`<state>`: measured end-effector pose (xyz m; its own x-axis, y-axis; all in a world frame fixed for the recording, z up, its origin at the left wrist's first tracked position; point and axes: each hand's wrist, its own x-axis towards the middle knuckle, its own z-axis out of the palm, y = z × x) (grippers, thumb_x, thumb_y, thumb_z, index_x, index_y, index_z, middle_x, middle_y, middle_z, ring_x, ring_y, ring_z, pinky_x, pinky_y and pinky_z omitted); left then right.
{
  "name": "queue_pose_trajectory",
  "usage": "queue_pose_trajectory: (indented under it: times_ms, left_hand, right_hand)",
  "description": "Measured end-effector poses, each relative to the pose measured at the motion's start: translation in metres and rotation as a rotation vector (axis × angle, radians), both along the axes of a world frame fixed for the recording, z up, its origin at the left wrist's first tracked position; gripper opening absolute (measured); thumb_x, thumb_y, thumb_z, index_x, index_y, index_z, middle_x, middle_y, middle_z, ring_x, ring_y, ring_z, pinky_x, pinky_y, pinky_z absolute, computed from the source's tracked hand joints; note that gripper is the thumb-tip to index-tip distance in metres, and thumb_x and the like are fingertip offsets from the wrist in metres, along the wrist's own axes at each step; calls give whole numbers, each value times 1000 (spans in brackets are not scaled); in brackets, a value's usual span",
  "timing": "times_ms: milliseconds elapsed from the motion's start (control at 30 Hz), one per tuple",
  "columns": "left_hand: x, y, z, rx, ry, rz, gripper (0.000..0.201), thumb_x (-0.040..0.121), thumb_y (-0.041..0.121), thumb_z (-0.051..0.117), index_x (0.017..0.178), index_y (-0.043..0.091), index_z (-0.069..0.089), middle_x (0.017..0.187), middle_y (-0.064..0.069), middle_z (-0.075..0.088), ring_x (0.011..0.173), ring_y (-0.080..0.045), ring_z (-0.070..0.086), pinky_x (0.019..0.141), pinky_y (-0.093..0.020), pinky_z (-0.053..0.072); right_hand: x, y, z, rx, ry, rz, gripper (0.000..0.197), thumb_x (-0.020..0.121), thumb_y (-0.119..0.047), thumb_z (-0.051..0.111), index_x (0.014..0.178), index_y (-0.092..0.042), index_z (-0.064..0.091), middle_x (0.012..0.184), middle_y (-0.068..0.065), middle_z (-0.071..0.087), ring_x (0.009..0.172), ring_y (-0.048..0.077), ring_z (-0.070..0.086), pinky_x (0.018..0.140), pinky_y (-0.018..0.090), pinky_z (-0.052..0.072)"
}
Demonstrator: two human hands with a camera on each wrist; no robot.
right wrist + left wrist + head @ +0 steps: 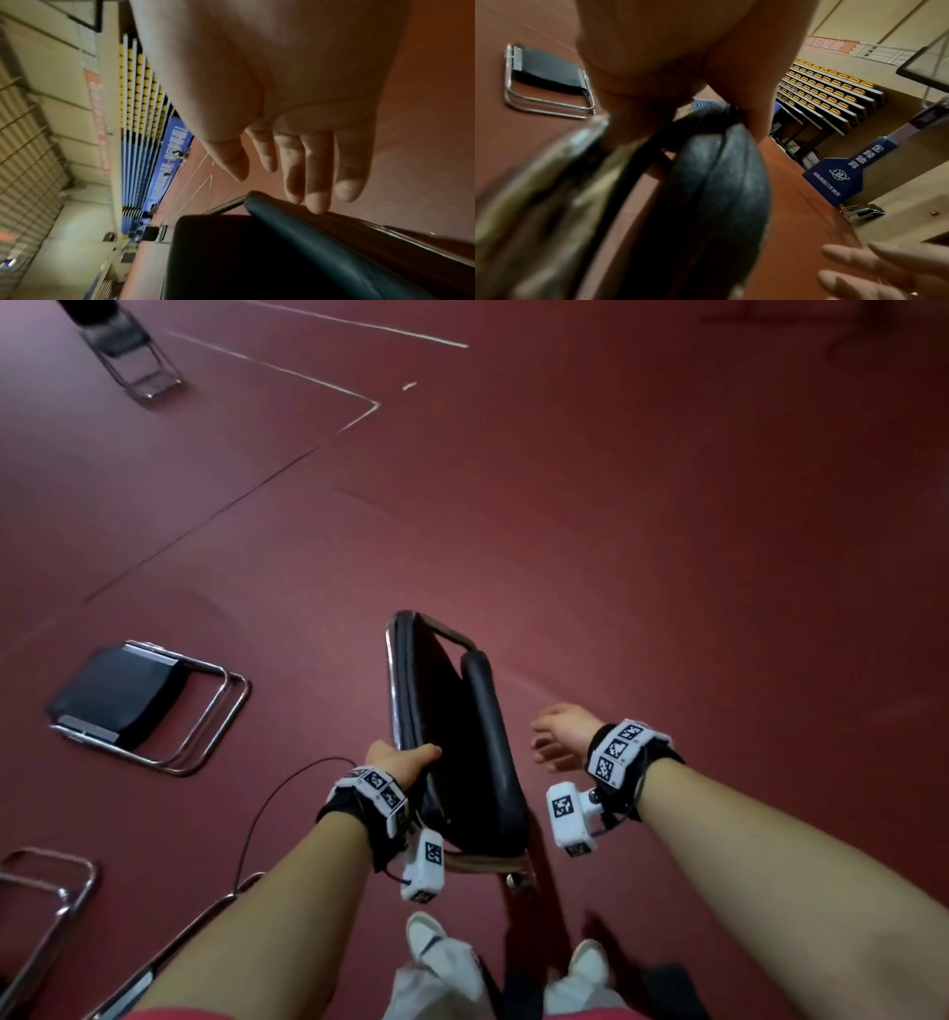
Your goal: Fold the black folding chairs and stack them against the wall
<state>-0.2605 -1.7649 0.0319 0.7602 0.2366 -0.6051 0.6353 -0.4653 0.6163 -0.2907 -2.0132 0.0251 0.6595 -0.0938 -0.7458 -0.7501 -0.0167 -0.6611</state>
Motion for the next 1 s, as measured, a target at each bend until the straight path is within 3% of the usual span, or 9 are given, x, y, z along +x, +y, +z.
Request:
queue_pose_trajectory:
  times_ms: [100,233,367,467,633,733,867,933,1000]
  left_hand:
    - [33,14,5,56,-20,-121,59,67,34,89,108,-1,65,86,-14,73,71,-27,73,64,-36,61]
    - [87,34,16,129,-19,-302,44,75,30,85,106,2,69,85,-9,71,73,-23,69,70,-33,57]
    - [142,51,21,156,-6,-481,44,80,25,83,115,2,67,87,-4,69,75,-19,65,72,-29,48]
    - [179,66,25,190,-18,-601,58,81,24,81,130,0,60,115,-11,66,95,-22,61,84,-28,45]
    - [229,96,21,275,-58,-704,70,80,27,83,140,7,55,133,-11,63,120,-28,61,95,-28,46]
    - [252,112,21,324,-64,-752,67,78,25,85,138,12,59,131,-9,65,119,-26,62,97,-28,46]
    - [280,136,17,367,-22,-816,65,73,21,88,133,18,63,123,-5,70,112,-22,66,91,-23,46]
    - [291,153,12,383,7,-788,66,69,20,90,130,22,66,112,0,72,105,-19,68,87,-22,46]
    - [301,164,9,395,27,-763,65,67,19,90,127,30,68,99,6,72,98,-16,69,86,-23,48]
  right_hand:
    - [34,21,7,-28,-93,47,24,96,-10,52,118,-18,47,75,6,56,57,19,52,55,26,41]
    - [77,46,5,-179,-241,164,40,89,-6,63,125,-20,52,84,6,56,69,20,54,51,27,41]
    - [117,63,10,-461,-336,300,61,82,-15,72,138,-21,50,113,1,61,101,20,61,87,32,51]
    - [147,79,19,-597,-356,347,69,81,-16,72,144,-26,45,137,2,53,122,23,54,101,30,44]
    - [188,100,15,-819,-409,449,77,76,-17,74,144,-31,43,156,1,30,145,25,26,119,33,24]
    - [211,103,10,-974,-395,566,86,77,-23,75,149,-37,32,163,-1,13,151,23,7,122,41,15]
    - [256,97,4,-1091,-354,675,96,77,-33,79,152,-44,21,165,-7,6,152,24,0,122,50,6]
    - [280,95,-4,-1041,-313,752,101,71,-43,83,151,-46,21,164,-6,8,151,26,3,121,52,7]
    - [299,96,-12,-915,-305,828,100,65,-51,85,149,-45,30,160,-2,23,147,29,20,119,51,19]
